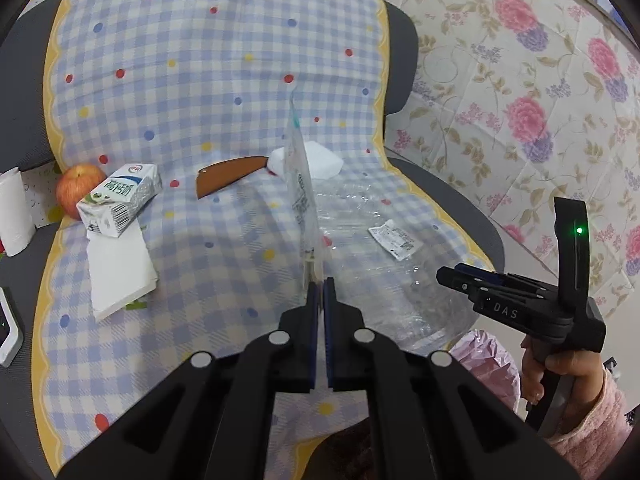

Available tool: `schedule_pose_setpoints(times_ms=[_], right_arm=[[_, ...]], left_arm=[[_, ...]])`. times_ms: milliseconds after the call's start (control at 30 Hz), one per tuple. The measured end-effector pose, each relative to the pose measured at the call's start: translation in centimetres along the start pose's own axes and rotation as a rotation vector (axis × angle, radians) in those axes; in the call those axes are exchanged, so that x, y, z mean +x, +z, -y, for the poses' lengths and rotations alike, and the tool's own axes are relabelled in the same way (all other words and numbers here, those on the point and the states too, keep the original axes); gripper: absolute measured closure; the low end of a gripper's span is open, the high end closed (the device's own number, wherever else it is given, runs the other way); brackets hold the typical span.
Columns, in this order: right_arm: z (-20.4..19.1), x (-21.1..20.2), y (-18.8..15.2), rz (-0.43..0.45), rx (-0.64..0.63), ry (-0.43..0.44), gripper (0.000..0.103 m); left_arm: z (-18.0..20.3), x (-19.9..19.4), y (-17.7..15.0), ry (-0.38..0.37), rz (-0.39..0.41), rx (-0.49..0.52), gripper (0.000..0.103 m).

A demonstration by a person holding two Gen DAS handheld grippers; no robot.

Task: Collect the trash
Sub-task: 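Carry the plastic bag and tray over the trash bin with both tools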

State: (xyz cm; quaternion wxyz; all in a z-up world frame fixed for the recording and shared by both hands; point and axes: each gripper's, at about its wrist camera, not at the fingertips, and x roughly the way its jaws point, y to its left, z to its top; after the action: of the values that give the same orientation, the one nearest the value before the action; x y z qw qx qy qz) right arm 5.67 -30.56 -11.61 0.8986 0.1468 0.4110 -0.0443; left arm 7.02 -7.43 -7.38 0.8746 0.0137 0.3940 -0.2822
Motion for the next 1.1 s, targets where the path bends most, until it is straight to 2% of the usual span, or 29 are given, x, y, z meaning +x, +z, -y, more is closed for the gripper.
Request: schedule_pose_setpoints(times_ms=[167,233,267,300,333,467,600,700,867,1100], right_arm=[[1.5,2.5,0.7,-0.051,0.108,0.056,0.065],[1.4,2.7,1.1,-0.041,0.116,0.056,0.067],[1.3,2.7,1.2,-0.040,0.116,0.058,0.073],[1.0,2.8,1.3,-0.043,0.110,0.058,0.089],[0.8,2.7,1.5,-0.037,0.102,0.047,0.095],[-0.7,-0.1,1.9,0.071,0.011,-0.010,0.096],[-2.0,-5.2,2.4,0.198,-0.079,-0.111,0.097],[-2.0,-8.7,2.0,0.252,-0.111,-0.167,0.097],[-0.7,-13.5,-0.8,0.297,-0.124,-0.251,0.097],[3.2,-18.2,-5.9,0.285,-0.085,-0.408,0.097]], left_arm=[[-1.2,-0.2,0.0,0.058,0.000,-0.007,0.102],[-1.6,-0.1,-0.1,0.073,0.000,-0.009,0.102],[-1.7,-0.1,-0.1,0.078,0.003,-0.008,0.102],[-1.7,-0.1,-0.2,0.082,0.008,-0.004,0.102],[-1.6,-0.2,-0.2,0.086,0.012,0.000,0.102],[-0.4,-1.0,0.1,0.096,0.052,0.032,0.102],[2.5,-2.8,0.9,0.109,0.120,0.099,0.102],[5.1,-4.1,0.9,0.085,0.154,0.138,0.102],[9.8,-5.2,-0.9,-0.029,0.156,0.190,0.102],[16.2,-4.2,-4.2,-0.165,0.107,0.284,0.102]])
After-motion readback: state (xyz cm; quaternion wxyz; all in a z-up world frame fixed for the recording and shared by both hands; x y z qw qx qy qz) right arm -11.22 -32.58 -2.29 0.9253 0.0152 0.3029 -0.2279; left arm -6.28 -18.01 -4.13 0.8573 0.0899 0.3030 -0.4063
